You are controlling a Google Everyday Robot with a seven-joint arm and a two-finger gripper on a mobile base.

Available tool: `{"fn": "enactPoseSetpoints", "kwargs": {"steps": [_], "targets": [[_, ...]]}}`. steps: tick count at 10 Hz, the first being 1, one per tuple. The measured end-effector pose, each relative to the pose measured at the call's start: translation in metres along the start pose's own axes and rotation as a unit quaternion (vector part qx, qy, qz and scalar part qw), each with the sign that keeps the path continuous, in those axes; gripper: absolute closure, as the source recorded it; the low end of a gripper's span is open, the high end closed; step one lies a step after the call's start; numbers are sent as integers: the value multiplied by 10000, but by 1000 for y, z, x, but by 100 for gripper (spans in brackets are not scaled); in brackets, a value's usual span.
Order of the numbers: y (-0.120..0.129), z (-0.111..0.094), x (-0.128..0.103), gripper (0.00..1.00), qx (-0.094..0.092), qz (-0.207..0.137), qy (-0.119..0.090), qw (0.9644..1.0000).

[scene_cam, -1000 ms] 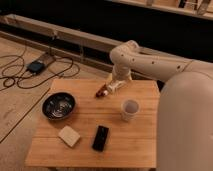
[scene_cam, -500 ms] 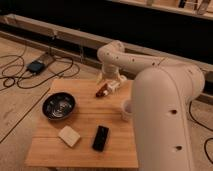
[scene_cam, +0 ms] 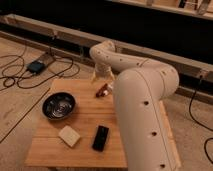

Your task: Place the pepper on the white sponge

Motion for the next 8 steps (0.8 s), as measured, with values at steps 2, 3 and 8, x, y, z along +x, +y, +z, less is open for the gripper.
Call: {"fn": "enactPoseSetpoints", "kwargs": {"steps": [2,3,8], "targets": [[-4,14,14,20,33,0,-53,10000],[-6,22,22,20,72,-7,-74,9999],[-17,51,45,20,272,-108,-104,9995]]}}
